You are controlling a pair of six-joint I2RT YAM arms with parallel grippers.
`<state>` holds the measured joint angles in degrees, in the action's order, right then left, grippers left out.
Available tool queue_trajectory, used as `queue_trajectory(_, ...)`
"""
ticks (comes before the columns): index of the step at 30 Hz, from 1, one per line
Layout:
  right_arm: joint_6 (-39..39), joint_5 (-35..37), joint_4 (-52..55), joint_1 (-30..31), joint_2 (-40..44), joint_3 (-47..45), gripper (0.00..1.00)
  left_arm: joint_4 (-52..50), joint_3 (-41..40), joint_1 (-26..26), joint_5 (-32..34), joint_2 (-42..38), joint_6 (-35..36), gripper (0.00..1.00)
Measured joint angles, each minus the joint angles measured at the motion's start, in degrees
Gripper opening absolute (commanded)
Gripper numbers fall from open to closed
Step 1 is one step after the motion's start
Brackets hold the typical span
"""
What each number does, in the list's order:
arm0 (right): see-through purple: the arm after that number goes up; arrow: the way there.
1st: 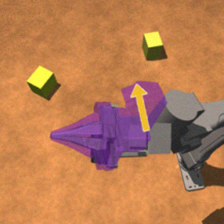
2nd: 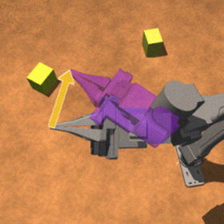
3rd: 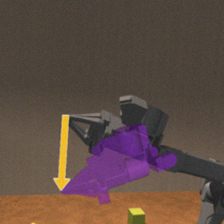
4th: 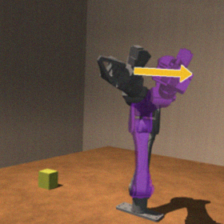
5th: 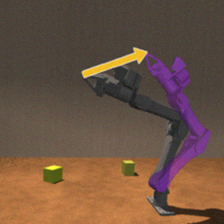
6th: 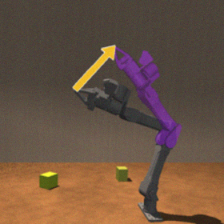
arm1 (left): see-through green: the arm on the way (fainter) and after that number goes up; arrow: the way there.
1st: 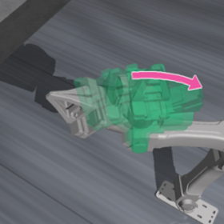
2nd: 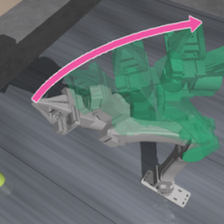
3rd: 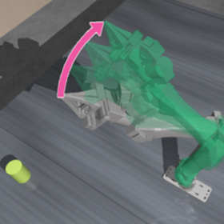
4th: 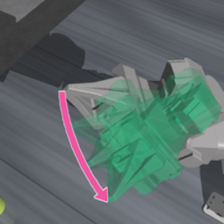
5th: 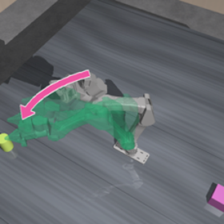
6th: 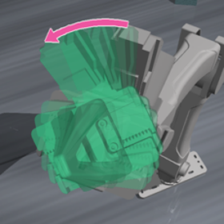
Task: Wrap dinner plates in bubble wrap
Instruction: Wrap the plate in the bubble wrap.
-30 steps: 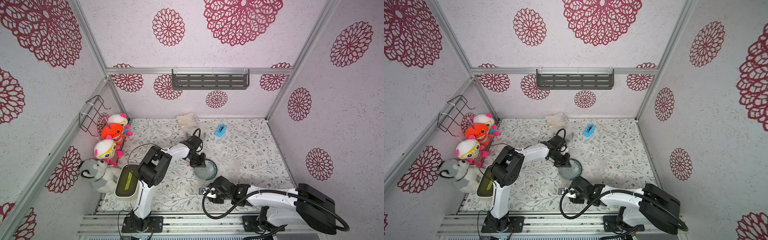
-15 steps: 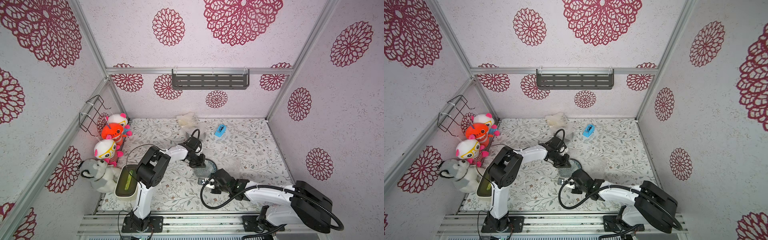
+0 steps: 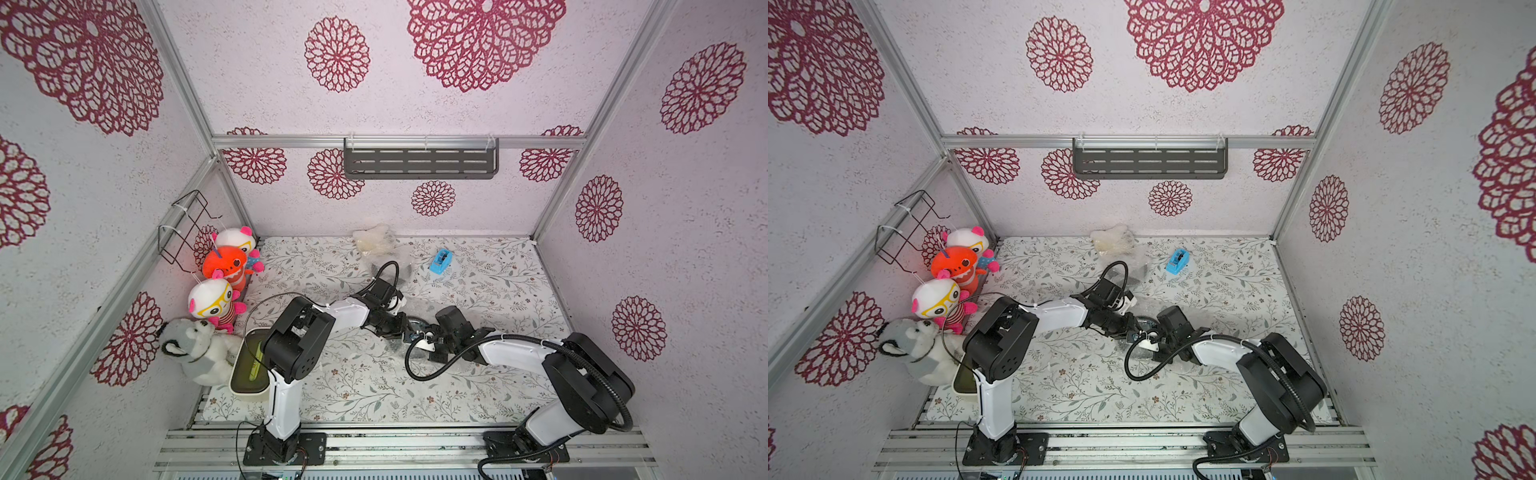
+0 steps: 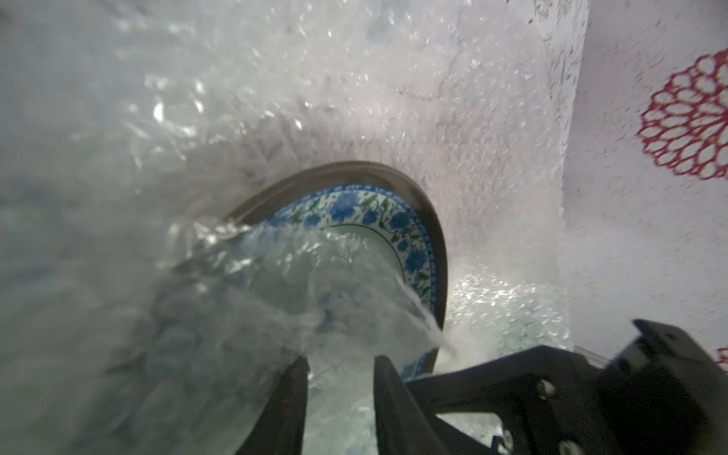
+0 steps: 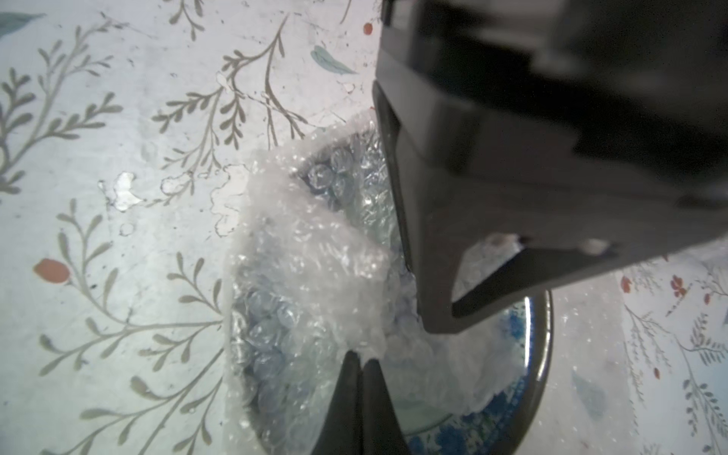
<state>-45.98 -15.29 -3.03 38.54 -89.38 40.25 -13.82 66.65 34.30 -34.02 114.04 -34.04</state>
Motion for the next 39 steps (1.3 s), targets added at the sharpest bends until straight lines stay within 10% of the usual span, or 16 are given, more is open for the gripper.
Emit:
queue_trajectory(33, -3.02, -4.72, 9.20, -3.48, -5.31, 9.11, 0.00, 19.28, -13.46, -0.98, -15.10, -3.04, 6.01, 0.58)
queue_trajectory(39, -3.43, -5.57, 10.38, -3.93, -5.35, 10.56, 0.00, 12.26, -10.43, -1.11, -8.70, -2.29, 8.68, 0.07)
